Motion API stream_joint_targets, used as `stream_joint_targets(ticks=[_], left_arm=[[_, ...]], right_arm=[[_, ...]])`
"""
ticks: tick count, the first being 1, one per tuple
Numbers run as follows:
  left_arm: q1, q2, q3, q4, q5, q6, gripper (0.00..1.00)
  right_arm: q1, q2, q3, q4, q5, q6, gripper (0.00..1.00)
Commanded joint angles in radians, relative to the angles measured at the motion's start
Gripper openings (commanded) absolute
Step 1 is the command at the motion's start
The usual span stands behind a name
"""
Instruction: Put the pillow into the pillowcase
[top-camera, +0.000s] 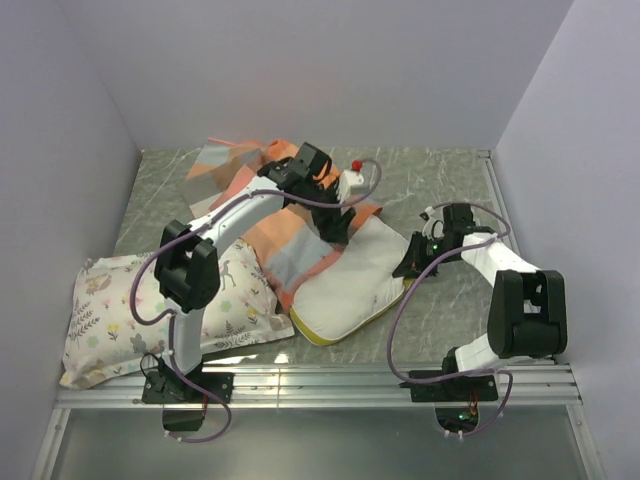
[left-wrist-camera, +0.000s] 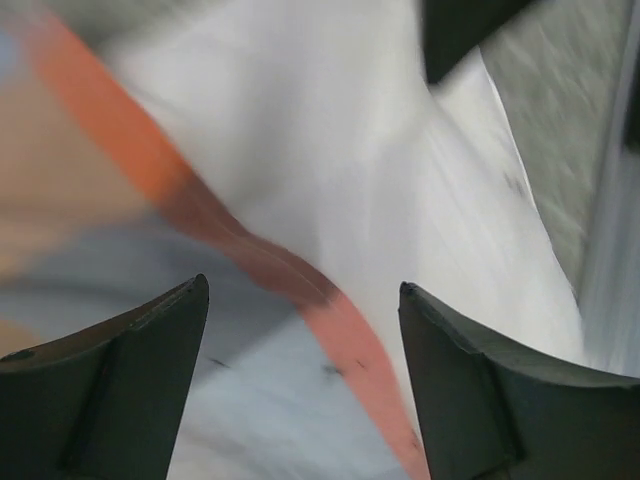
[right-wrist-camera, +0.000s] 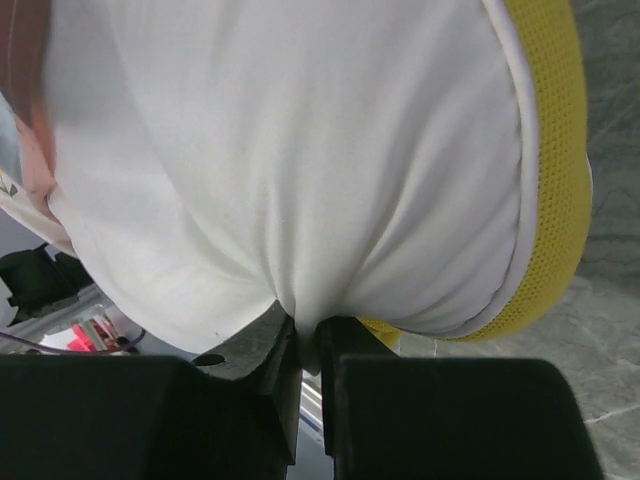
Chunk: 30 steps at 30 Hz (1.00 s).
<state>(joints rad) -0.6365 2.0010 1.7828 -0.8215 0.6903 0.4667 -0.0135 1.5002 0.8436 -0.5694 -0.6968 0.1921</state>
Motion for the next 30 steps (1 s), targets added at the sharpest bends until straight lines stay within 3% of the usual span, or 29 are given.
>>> stream_joint_targets(ticks=[1,4,6,7,9,10,13,17,21,24,25,27,30], left_arm=[[-0.037,-0.076,0.109,0.256,-0.136,-0.185,0.83],[-0.080,-0.001,0.148,0.372,-0.306,-0.204,0.82],[-0.107,0.088,0.178,0.421,-0.392,-0.221,0.83],[-0.112,0.119,0.194,0.455,-0.450,-0.227,0.84],[-0.123,0.212,0.251,0.478,-0.504,-0.257,0.86],[-0.127,0.243,0.272,0.492,-0.568,-0.255,0.86],[-0.135,0.349,0.348,0.519,-0.647,-0.244,0.90],[-0.140,0.465,0.424,0.558,-0.722,-0.220,0.92],[-0.143,0.519,0.445,0.594,-0.805,-0.192,0.84],[-0.143,0.512,0.405,0.646,-0.795,-0.174,0.70],[-0.141,0.506,0.403,0.653,-0.787,-0.180,0.67],[-0.143,0.501,0.402,0.662,-0.758,-0.195,0.65],[-0.153,0.504,0.400,0.668,-0.770,-0.182,0.63]], right_arm=[[0.007,-0.058,-0.015,0.062,-0.020,-0.020,0.04],[0.009,-0.070,-0.020,0.075,-0.009,-0.005,0.05],[0.009,-0.095,-0.021,0.077,0.011,0.009,0.16],[0.009,-0.106,-0.017,0.068,0.022,0.015,0.31],[0.009,-0.139,-0.011,0.036,0.081,0.035,0.51],[0.007,-0.149,-0.003,0.025,0.101,0.043,0.66],[-0.008,-0.178,0.003,-0.015,0.137,0.070,0.94],[-0.025,-0.157,-0.009,-0.011,0.198,0.098,0.97],[-0.036,-0.061,-0.011,0.002,0.246,0.098,0.95],[-0.040,0.020,0.002,0.023,0.201,0.101,0.88],[-0.039,0.035,0.003,0.037,0.191,0.105,0.81],[-0.039,0.084,0.012,0.068,0.157,0.127,0.69],[-0.039,0.132,0.028,0.078,0.134,0.135,0.61]])
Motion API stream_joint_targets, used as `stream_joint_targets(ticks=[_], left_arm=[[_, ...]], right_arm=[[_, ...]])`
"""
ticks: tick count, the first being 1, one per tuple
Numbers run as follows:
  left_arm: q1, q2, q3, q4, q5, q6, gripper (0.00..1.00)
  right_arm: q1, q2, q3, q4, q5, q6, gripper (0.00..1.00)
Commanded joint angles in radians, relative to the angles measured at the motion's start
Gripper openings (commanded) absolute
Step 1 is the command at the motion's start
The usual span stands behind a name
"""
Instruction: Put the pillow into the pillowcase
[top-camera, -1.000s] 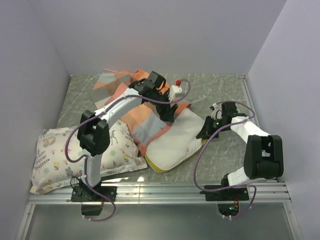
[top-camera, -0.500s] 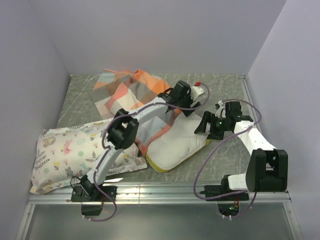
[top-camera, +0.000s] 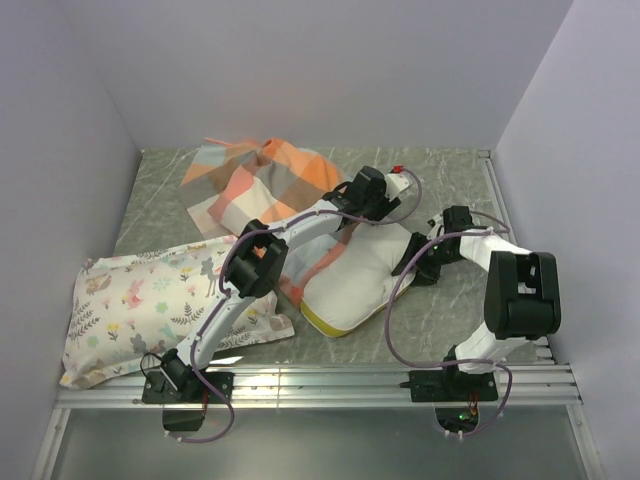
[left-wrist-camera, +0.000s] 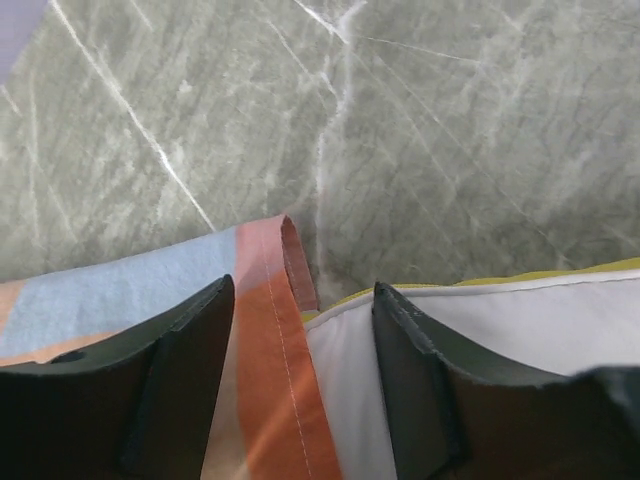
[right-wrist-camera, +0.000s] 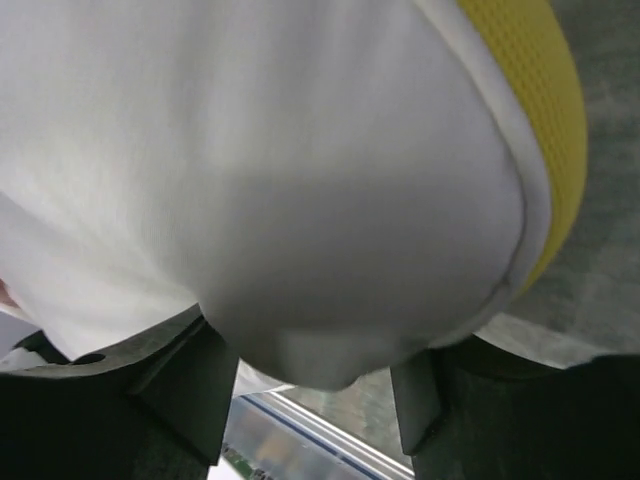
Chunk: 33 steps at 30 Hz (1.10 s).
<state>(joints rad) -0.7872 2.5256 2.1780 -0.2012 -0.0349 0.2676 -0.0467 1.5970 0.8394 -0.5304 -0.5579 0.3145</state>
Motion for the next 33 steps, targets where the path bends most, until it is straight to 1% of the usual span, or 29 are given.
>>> stream_joint_targets(ticks=[1,2,5,6,8,9,10,11,13,14,16,17,19,20,22,23,24,26,27,28,30,33], left_arm=[[-0.004,-0.007,0.008,0.049,-0.057,0.031,0.62],[-0.003,0.001,0.019,0.054,-0.077,0.035,0.61],[0.012,0.048,0.063,0.033,-0.135,0.035,0.49],[0.020,0.059,0.074,0.025,-0.143,0.033,0.39],[0.026,0.075,0.088,0.019,-0.154,0.024,0.31],[0.029,0.068,0.080,0.031,-0.148,0.019,0.25],[0.031,0.047,0.050,0.046,-0.128,0.021,0.22],[0.029,0.033,0.034,0.078,-0.109,0.024,0.15],[0.029,0.004,0.019,0.089,-0.067,0.009,0.00],[0.029,-0.005,0.020,0.073,0.008,-0.002,0.00],[0.028,-0.045,0.016,0.046,0.100,-0.045,0.00],[0.026,-0.065,0.006,0.033,0.266,-0.063,0.00],[0.020,-0.135,-0.044,0.042,0.428,-0.126,0.00],[0.010,-0.157,-0.058,0.052,0.560,-0.157,0.00],[-0.007,-0.201,-0.064,0.051,0.676,-0.247,0.00],[-0.024,-0.212,-0.069,0.060,0.722,-0.296,0.00],[-0.033,-0.243,-0.079,0.101,0.797,-0.382,0.00],[-0.056,-0.277,-0.122,0.170,0.854,-0.462,0.00],[-0.060,-0.303,-0.136,0.193,0.886,-0.534,0.00],[-0.064,-0.309,-0.151,0.263,0.901,-0.571,0.00],[-0.064,-0.309,-0.147,0.295,0.926,-0.667,0.00],[-0.055,-0.315,-0.158,0.312,0.954,-0.714,0.00]], right_arm=[[-0.005,0.035,0.035,0.043,-0.008,0.011,0.60],[-0.005,0.032,0.032,0.047,-0.014,0.012,0.59],[-0.005,-0.008,-0.006,0.067,-0.030,0.012,0.55],[-0.007,-0.017,-0.026,0.078,-0.031,0.012,0.52],[-0.007,-0.038,-0.039,0.086,-0.040,0.008,0.50],[-0.005,-0.043,-0.042,0.090,-0.042,0.006,0.48],[-0.004,-0.042,-0.043,0.092,-0.042,0.005,0.47],[-0.007,-0.043,-0.043,0.093,-0.043,0.008,0.46],[-0.005,-0.034,-0.037,0.099,-0.051,0.009,0.44],[-0.004,-0.028,-0.034,0.102,-0.056,0.014,0.43],[-0.002,-0.011,-0.019,0.119,-0.062,0.023,0.42],[0.001,-0.005,-0.016,0.131,-0.072,0.041,0.41],[0.014,0.015,-0.002,0.174,-0.089,0.063,0.41],[0.022,0.020,0.000,0.216,-0.111,0.095,0.40],[0.036,0.023,0.003,0.265,-0.135,0.138,0.40],[0.036,0.020,0.004,0.321,-0.157,0.191,0.39],[0.039,0.008,0.007,0.355,-0.168,0.219,0.39],[0.042,-0.006,0.013,0.418,-0.181,0.303,0.39],[0.042,-0.021,0.023,0.475,-0.194,0.329,0.38],[0.042,-0.028,0.029,0.501,-0.201,0.354,0.38],[0.042,-0.040,0.041,0.529,-0.211,0.403,0.38],[0.042,-0.060,0.023,0.578,-0.217,0.423,0.38]])
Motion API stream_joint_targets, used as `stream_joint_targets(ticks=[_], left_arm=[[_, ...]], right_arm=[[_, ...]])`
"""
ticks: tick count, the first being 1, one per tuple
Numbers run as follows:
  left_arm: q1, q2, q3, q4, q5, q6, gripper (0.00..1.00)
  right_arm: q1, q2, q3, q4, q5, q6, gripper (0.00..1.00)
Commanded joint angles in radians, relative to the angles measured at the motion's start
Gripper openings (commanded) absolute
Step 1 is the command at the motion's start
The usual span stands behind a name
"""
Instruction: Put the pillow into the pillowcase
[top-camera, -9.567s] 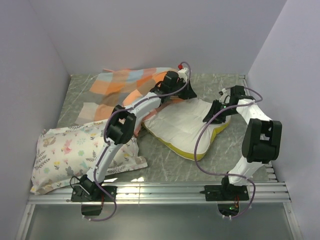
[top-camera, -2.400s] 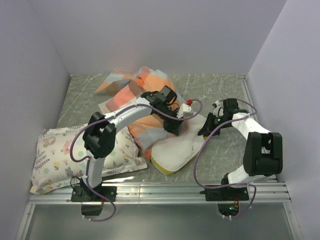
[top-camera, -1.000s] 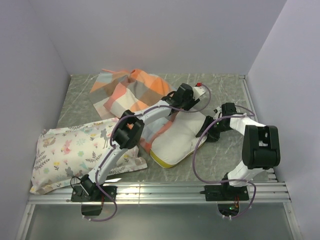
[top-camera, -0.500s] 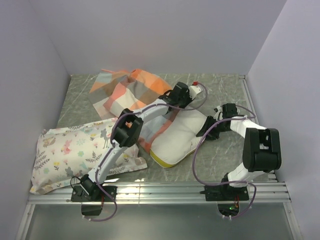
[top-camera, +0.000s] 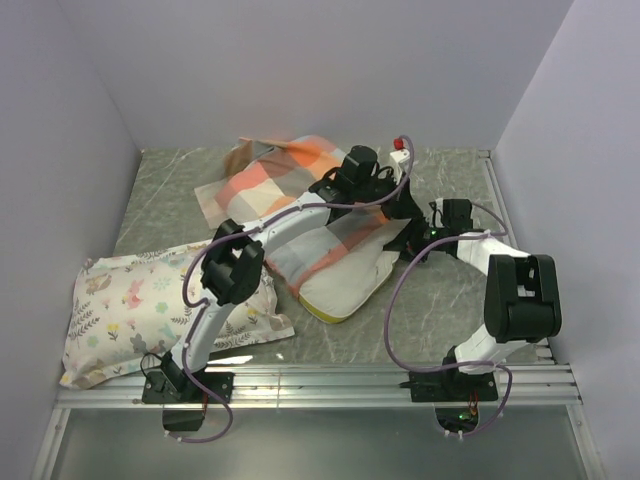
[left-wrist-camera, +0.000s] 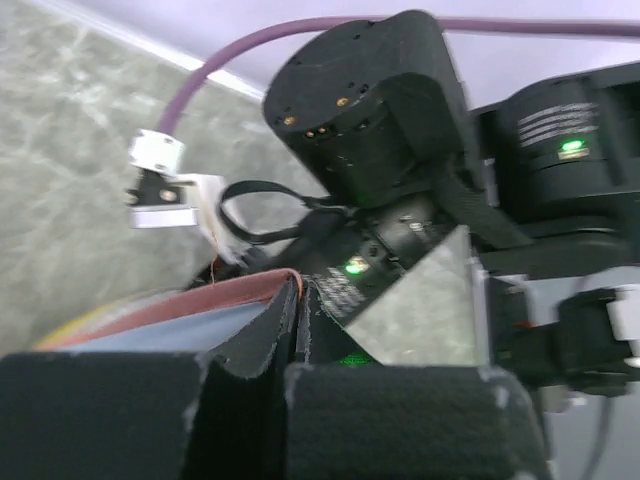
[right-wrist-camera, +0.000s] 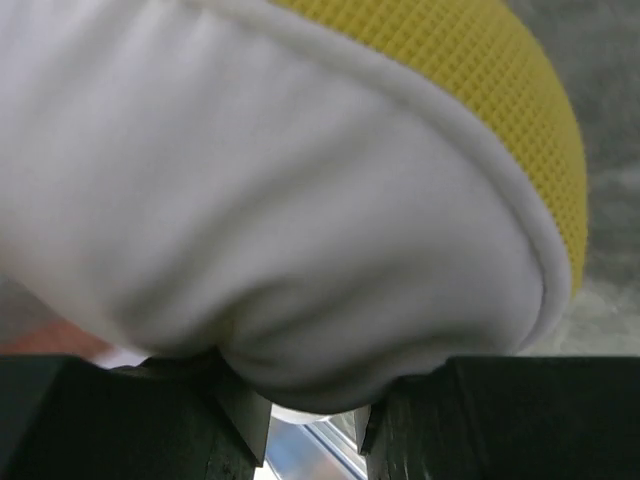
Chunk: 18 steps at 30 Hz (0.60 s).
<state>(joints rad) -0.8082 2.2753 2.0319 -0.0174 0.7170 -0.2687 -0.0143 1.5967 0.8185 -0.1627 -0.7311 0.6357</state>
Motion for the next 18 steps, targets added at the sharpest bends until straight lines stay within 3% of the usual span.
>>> stream_joint_targets(ticks=[1,4,7,10,11,13,14,16,17,18], left_arm=[[-0.029,-0.068,-0.048,0.138,0.208,-0.185,0.00],[-0.008,-0.076,-0.084,0.084,0.158,-0.136,0.00],[0.033,-0.089,-0.069,-0.065,0.064,-0.025,0.03],[0.046,-0.143,-0.033,-0.289,-0.115,0.254,0.43],[0.052,-0.170,-0.045,-0.330,-0.252,0.326,0.57],[0.073,-0.276,-0.134,-0.395,-0.342,0.422,0.71],[0.098,-0.311,-0.165,-0.423,-0.390,0.481,0.79],[0.119,-0.393,-0.254,-0.536,-0.485,0.558,0.80],[0.124,-0.417,-0.290,-0.559,-0.516,0.610,0.81],[0.127,-0.460,-0.359,-0.579,-0.556,0.634,0.81]], right_arm=[[0.010,-0.064,0.031,0.219,-0.056,0.104,0.38],[0.010,-0.093,-0.021,0.252,-0.091,0.124,0.38],[0.008,-0.138,-0.039,0.142,-0.079,-0.014,0.38],[0.008,-0.173,-0.024,-0.035,-0.033,-0.184,0.42],[0.008,-0.184,-0.022,-0.088,-0.004,-0.212,0.42],[0.010,-0.204,-0.024,-0.122,0.013,-0.254,0.43],[0.010,-0.204,-0.018,-0.156,0.028,-0.258,0.52],[0.010,-0.175,-0.009,-0.193,0.042,-0.261,0.69],[0.010,-0.144,0.008,-0.239,0.056,-0.260,0.83],[0.010,-0.129,0.017,-0.265,0.064,-0.260,0.86]])
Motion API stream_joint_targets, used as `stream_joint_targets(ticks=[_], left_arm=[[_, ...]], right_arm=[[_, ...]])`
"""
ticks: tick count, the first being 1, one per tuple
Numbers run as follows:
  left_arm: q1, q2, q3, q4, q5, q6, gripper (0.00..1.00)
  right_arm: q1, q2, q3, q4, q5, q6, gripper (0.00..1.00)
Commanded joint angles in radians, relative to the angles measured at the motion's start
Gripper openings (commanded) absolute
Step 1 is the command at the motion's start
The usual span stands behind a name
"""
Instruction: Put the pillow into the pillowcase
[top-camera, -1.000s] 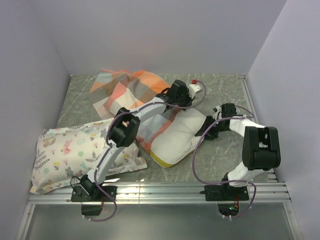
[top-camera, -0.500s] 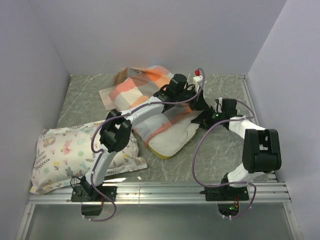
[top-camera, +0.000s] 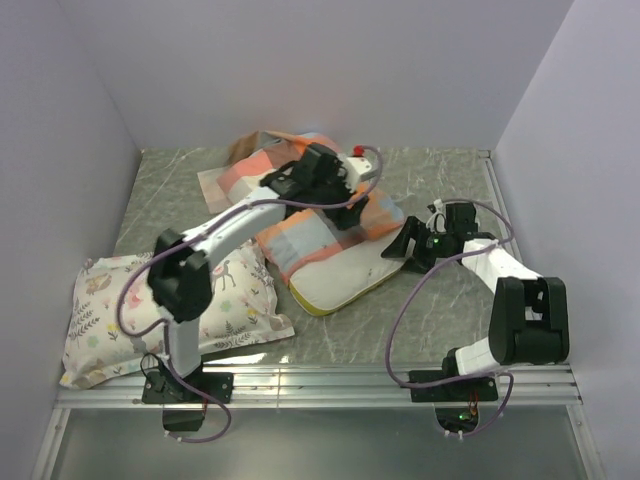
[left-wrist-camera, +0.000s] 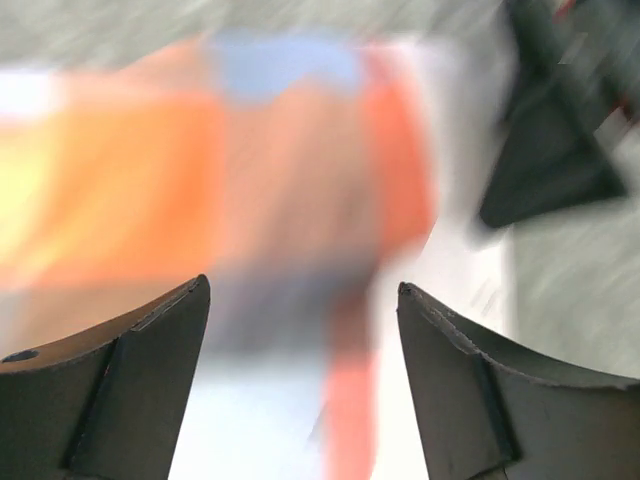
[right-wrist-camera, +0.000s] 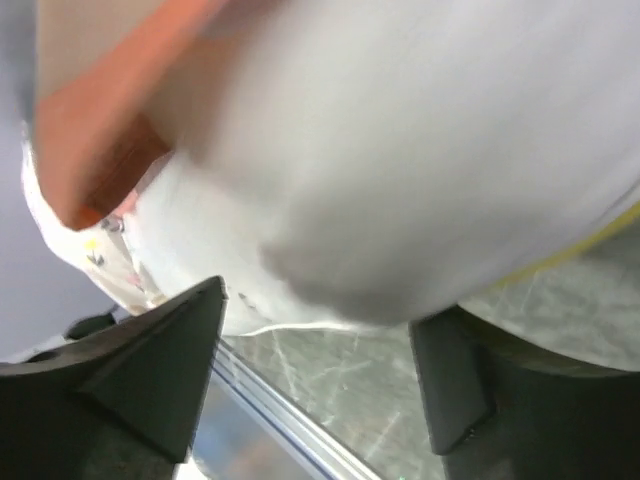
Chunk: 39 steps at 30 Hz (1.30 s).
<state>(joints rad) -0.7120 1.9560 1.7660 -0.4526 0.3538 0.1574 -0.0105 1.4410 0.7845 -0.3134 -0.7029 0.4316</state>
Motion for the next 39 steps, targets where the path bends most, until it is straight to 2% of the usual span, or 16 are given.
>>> stream_joint_targets(ticks=[1,2,6,13,15,17,18,19,21,22,23,25,28,36,38,39], left_arm=[[0.037,-0.160,-0.126,-0.182,-0.203,0.232,0.81],[0.036,-0.175,-0.163,-0.182,-0.222,0.258,0.82],[0.037,-0.215,-0.310,-0.166,-0.231,0.281,0.83],[0.036,-0.089,-0.226,-0.176,-0.152,0.246,0.82],[0.036,-0.062,-0.208,-0.192,-0.121,0.249,0.79],[0.036,-0.055,-0.198,-0.205,-0.066,0.269,0.63],[0.034,-0.057,-0.194,-0.222,-0.043,0.278,0.55],[0.031,-0.060,-0.191,-0.236,-0.012,0.284,0.35],[0.020,-0.063,-0.151,-0.321,0.109,0.326,0.17],[0.005,-0.065,-0.134,-0.352,0.158,0.346,0.04],[-0.006,-0.075,-0.105,-0.380,0.201,0.373,0.00],[-0.055,-0.078,-0.073,-0.444,0.310,0.392,0.00],[-0.113,-0.056,0.001,-0.539,0.430,0.419,0.00],[-0.144,0.086,0.067,-0.742,0.519,0.628,0.00],[-0.126,0.078,-0.032,-0.703,0.466,0.616,0.00],[-0.113,0.060,-0.071,-0.620,0.453,0.602,0.01]], right_arm=[[0.006,0.042,0.062,-0.142,0.037,-0.059,0.88],[0.006,0.054,0.068,-0.177,0.040,-0.054,0.93],[0.036,0.053,0.045,-0.170,-0.021,-0.021,0.98],[0.182,0.176,0.059,-0.063,-0.072,0.042,0.96],[0.201,0.234,0.079,-0.026,-0.095,0.059,0.91],[0.201,0.271,0.085,0.025,-0.101,0.104,0.79],[0.199,0.277,0.091,0.037,-0.096,0.117,0.73],[0.198,0.282,0.088,0.054,-0.096,0.148,0.62],[0.198,0.272,0.078,0.127,-0.107,0.227,0.50],[0.198,0.265,0.058,0.166,-0.113,0.260,0.38],[0.198,0.253,0.052,0.233,-0.116,0.295,0.30],[0.199,0.243,0.041,0.298,-0.118,0.392,0.10],[0.201,0.242,0.035,0.376,-0.112,0.505,0.00],[0.185,0.228,-0.051,0.677,-0.106,0.859,0.00],[0.170,0.223,-0.054,0.691,-0.122,0.856,0.00],[0.159,0.217,-0.035,0.625,-0.130,0.719,0.00]])
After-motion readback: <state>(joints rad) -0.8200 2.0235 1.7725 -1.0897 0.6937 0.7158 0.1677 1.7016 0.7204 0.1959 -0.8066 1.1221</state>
